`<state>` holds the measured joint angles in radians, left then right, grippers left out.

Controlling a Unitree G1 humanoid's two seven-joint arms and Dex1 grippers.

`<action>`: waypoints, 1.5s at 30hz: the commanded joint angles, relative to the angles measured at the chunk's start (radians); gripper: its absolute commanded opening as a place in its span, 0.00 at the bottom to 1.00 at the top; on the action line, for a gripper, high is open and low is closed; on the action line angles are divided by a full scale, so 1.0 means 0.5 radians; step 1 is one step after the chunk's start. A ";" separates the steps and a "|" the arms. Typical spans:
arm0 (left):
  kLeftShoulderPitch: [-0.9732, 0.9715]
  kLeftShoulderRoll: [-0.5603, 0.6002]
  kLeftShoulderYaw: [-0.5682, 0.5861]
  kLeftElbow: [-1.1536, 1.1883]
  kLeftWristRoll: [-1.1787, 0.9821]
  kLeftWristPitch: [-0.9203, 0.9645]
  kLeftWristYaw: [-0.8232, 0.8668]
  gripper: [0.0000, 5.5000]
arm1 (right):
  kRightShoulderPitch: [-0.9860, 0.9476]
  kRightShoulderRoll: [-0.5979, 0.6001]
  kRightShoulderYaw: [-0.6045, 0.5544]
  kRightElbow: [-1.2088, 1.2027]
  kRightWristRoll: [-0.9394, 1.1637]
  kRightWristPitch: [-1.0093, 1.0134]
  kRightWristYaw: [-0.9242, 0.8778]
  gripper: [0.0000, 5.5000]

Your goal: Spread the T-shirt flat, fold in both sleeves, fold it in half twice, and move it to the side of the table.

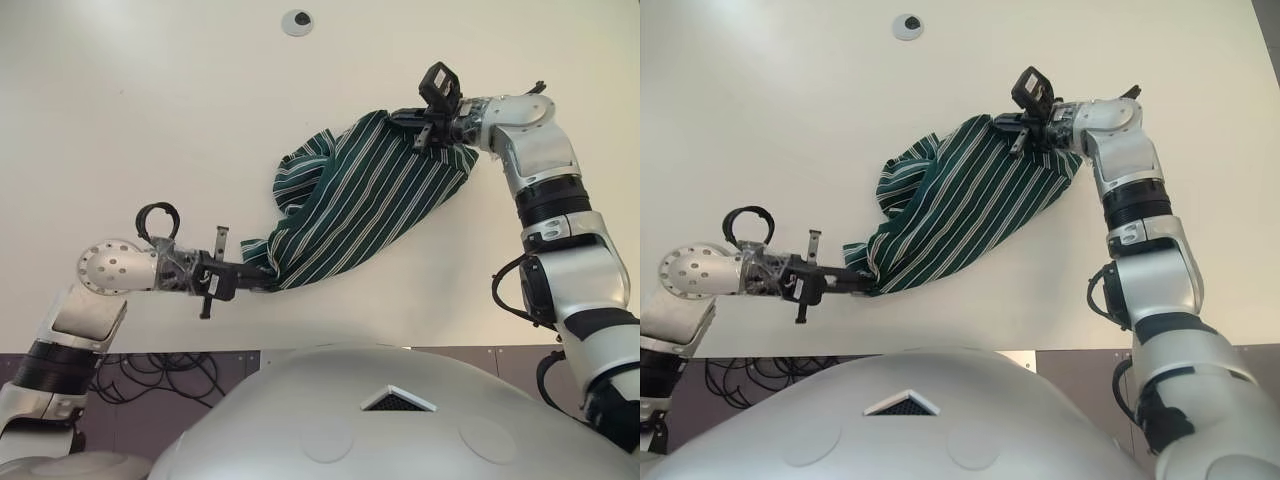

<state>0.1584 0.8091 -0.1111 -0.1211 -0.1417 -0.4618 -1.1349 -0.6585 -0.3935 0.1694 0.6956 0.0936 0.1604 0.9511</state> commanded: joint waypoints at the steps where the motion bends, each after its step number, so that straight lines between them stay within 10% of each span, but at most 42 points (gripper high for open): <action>1: -0.334 -0.085 0.294 0.177 -0.331 -0.104 0.124 0.00 | -0.153 -0.005 -0.248 -0.044 0.172 -0.115 -0.049 0.00; 7: -0.764 -0.122 0.420 0.561 -0.567 -0.047 0.042 0.00 | -0.276 -0.005 -0.489 0.016 0.320 -0.269 -0.090 0.00; 24: -2.842 -0.216 -0.186 2.546 1.202 -0.501 1.562 0.00 | -1.094 0.042 -0.721 1.027 0.220 -0.971 -0.661 0.00; 45: -3.623 -0.380 -0.370 2.938 1.439 -0.059 1.978 0.00 | -1.719 -0.057 -0.804 1.274 -0.006 -0.787 -1.139 0.00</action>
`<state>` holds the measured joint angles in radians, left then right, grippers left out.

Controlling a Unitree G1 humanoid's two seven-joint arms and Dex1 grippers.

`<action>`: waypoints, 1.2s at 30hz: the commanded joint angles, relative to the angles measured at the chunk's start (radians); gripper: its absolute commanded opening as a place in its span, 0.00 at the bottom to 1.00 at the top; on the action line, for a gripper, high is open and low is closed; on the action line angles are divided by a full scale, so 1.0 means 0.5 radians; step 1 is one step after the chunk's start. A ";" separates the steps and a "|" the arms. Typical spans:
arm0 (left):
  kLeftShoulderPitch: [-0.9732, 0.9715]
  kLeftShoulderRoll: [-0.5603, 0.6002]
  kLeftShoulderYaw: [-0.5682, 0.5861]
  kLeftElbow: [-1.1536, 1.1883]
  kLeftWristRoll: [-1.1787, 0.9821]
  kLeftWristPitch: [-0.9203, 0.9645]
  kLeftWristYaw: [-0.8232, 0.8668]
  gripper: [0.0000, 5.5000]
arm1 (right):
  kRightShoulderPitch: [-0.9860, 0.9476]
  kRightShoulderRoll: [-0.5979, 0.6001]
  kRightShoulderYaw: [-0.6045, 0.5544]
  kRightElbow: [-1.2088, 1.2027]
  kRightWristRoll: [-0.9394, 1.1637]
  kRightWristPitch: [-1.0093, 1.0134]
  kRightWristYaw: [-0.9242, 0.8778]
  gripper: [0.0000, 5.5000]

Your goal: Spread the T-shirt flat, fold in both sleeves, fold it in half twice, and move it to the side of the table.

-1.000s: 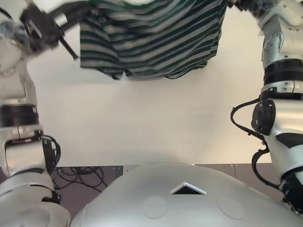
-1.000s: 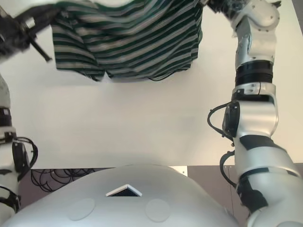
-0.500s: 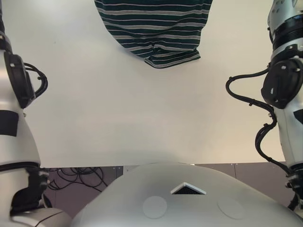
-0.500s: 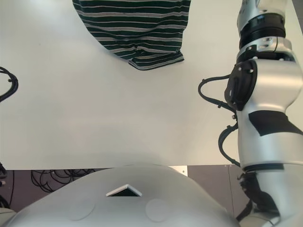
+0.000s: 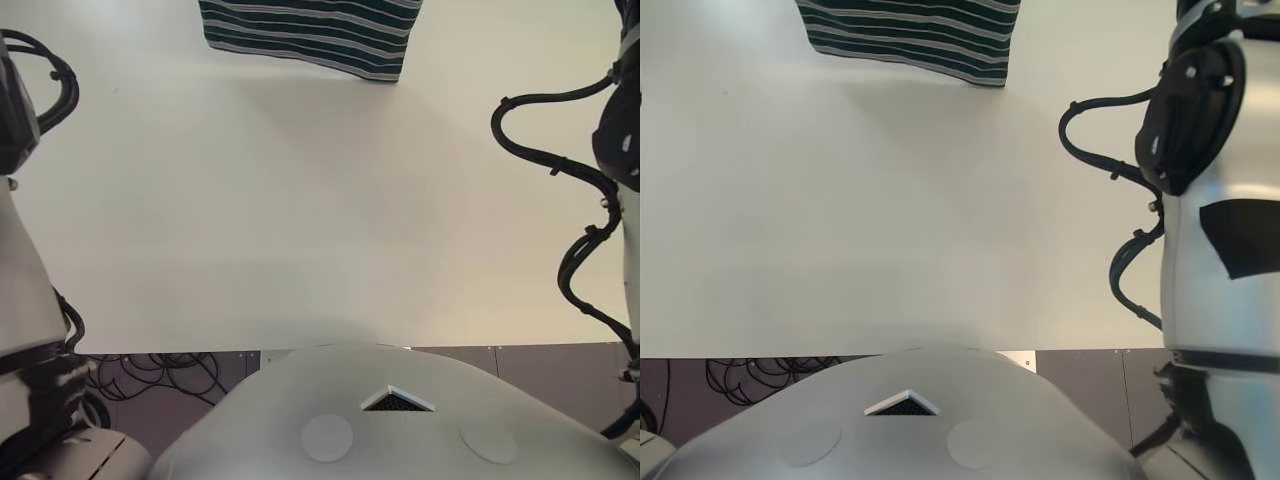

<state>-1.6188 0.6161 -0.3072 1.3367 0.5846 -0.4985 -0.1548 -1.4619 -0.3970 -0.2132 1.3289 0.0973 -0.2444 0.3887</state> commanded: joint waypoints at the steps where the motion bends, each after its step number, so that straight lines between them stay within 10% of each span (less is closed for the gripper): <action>1: -0.072 0.006 0.022 0.021 -0.017 0.009 0.013 0.00 | -0.126 -0.053 -0.049 0.007 -0.014 0.022 -0.008 0.00; 16: 0.262 0.048 0.092 0.011 -0.165 -0.187 -0.272 0.00 | 0.021 -0.047 -0.084 -0.025 -0.026 -0.030 0.251 0.00; 26: 0.587 0.168 0.540 -0.191 -0.812 -0.651 -0.861 0.00 | 0.265 -0.120 -0.256 -0.221 0.204 -0.137 0.655 0.00; 36: 1.570 0.312 0.623 -1.589 -1.742 -0.404 -1.830 0.00 | 1.280 -0.164 -0.280 -1.620 0.787 0.301 1.326 0.00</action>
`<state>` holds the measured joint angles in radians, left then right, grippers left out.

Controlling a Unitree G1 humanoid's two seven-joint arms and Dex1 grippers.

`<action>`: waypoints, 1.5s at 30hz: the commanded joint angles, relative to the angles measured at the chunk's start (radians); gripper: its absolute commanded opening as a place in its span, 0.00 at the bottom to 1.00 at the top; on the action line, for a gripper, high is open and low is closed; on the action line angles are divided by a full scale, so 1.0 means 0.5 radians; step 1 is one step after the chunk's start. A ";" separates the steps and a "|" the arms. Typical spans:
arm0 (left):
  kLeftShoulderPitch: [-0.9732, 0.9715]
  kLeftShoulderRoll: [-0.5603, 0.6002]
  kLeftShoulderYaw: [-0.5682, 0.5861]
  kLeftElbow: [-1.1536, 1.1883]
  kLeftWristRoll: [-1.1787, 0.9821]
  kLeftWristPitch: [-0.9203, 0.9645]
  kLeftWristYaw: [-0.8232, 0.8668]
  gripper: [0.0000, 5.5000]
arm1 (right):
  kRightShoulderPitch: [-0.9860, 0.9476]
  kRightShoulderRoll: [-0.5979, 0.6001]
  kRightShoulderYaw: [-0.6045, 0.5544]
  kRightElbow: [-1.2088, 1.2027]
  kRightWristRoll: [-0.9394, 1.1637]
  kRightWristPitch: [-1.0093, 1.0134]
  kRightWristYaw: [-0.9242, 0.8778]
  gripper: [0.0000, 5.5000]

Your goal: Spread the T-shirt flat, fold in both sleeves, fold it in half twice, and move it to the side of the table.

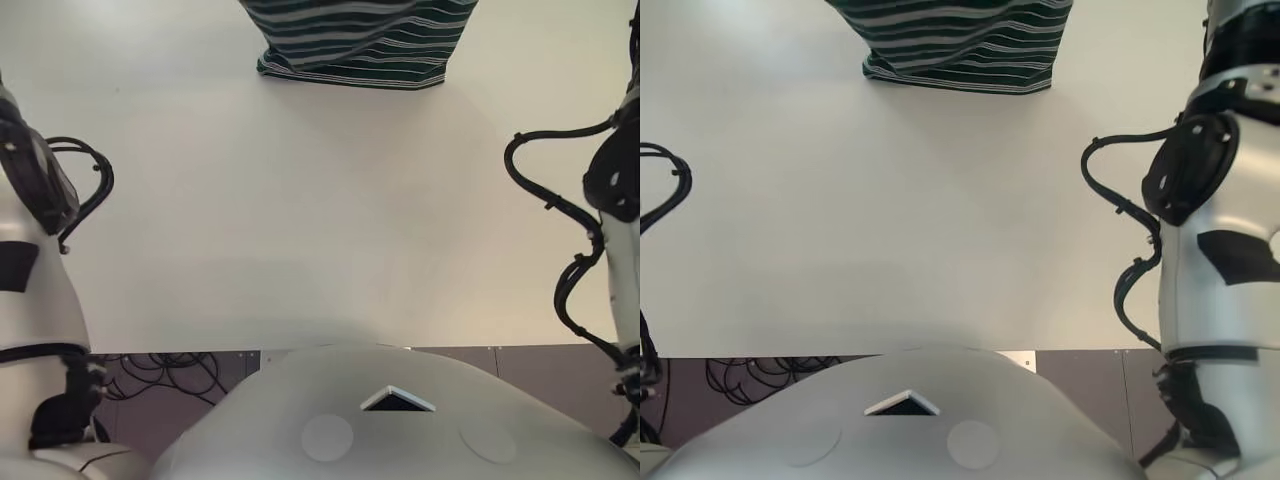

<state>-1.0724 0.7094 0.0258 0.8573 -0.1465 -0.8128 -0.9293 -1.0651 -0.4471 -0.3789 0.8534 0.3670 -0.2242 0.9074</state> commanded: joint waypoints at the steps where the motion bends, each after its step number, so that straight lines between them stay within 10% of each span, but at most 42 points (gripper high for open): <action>1: 0.680 0.176 -0.064 -0.874 -0.384 0.319 -0.368 0.00 | 0.688 -0.084 0.078 -0.910 0.344 0.371 0.407 0.00; 5: 1.768 0.508 0.021 -1.929 -1.001 0.867 -0.699 0.00 | 1.624 -0.288 0.237 -1.610 0.535 0.682 0.942 0.00; 11: 2.860 0.665 -0.185 -2.279 -0.164 0.796 -0.682 0.00 | 2.356 -0.464 0.464 -1.374 0.105 0.358 1.302 0.00; 22: 3.305 0.810 -0.401 -2.323 0.207 0.956 -0.657 0.00 | 2.597 -0.920 0.857 -1.186 0.120 0.234 1.414 0.00; 37: 3.315 0.786 -0.344 -2.474 0.159 1.152 -0.484 0.00 | 2.826 -1.101 0.756 -1.810 0.292 0.901 1.012 0.00; 45: 3.390 0.834 -0.260 -2.600 -0.097 1.262 -0.571 0.21 | 3.028 -1.178 0.553 -1.873 0.515 1.024 1.350 0.23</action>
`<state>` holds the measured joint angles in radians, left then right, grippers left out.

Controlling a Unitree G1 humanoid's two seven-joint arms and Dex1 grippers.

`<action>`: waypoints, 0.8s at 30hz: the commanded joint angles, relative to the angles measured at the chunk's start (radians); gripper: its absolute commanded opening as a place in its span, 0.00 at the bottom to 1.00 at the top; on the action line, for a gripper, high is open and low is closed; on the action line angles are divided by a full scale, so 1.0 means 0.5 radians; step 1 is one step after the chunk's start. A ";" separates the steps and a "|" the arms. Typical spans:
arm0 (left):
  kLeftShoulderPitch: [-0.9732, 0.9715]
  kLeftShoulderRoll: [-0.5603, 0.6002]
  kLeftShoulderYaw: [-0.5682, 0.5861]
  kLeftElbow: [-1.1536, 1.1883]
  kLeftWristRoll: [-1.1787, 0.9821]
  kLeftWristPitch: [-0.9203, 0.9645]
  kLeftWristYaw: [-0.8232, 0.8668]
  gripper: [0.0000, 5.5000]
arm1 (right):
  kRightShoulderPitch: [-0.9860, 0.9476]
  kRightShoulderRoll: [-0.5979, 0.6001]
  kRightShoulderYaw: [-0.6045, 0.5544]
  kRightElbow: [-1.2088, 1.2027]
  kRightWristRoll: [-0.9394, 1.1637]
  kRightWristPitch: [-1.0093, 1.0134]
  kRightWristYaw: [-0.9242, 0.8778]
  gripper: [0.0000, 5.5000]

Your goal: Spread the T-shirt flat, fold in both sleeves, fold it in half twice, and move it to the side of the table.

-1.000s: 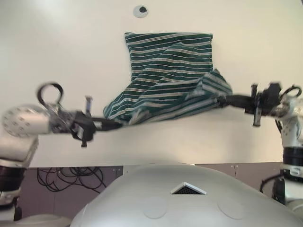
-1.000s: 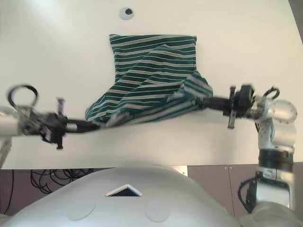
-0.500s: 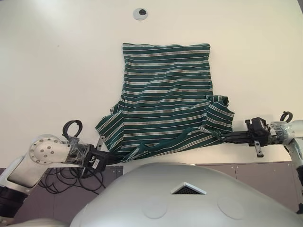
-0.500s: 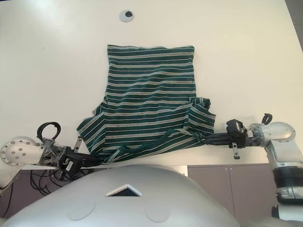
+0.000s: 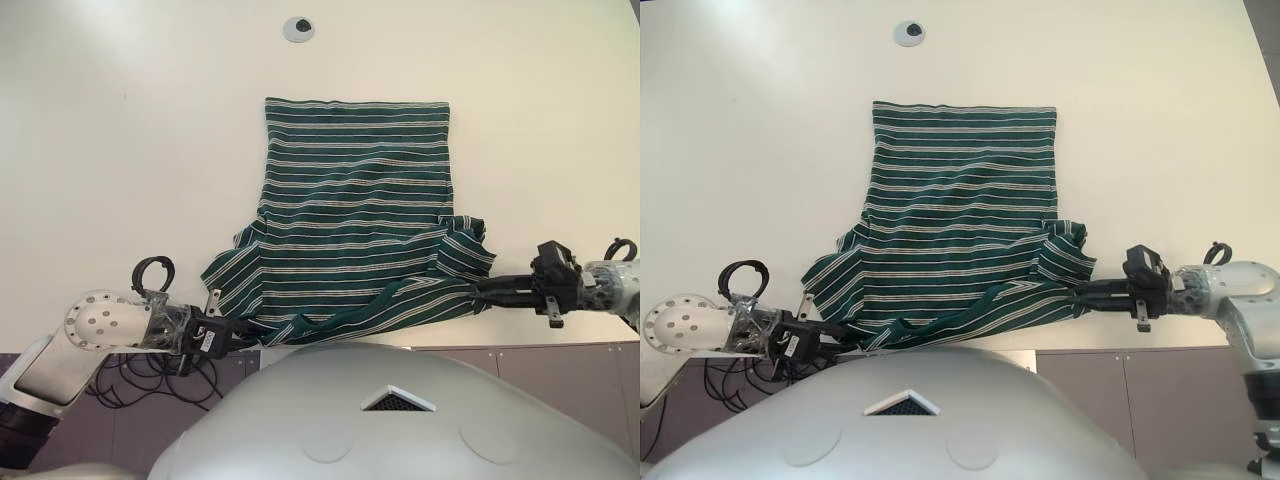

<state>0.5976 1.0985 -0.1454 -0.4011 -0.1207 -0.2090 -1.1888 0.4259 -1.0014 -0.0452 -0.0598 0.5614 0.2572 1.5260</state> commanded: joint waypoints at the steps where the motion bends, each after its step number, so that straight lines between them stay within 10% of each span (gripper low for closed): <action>1: 0.057 0.065 0.121 -0.115 -0.232 0.072 -0.080 0.24 | 0.053 -0.071 -0.156 -0.061 0.190 0.091 0.146 0.26; 8: -0.582 -0.178 0.403 -0.097 -1.200 0.334 -0.166 0.26 | -0.379 0.119 -0.359 0.060 0.510 0.085 0.035 0.45; 14: -1.405 -0.826 -0.031 0.760 -0.494 0.319 0.321 0.26 | -1.059 0.752 0.206 0.596 -0.636 -0.742 -0.812 0.45; 24: -2.045 -1.124 -0.517 2.421 0.707 -0.322 1.015 0.26 | -1.868 1.203 0.764 1.922 -1.677 -1.079 -1.838 0.45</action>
<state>-0.3762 0.5591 -0.3442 0.6273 0.0961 -0.3655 -0.7537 -0.4755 -0.4468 0.2813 0.7488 -0.1786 -0.3196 0.6840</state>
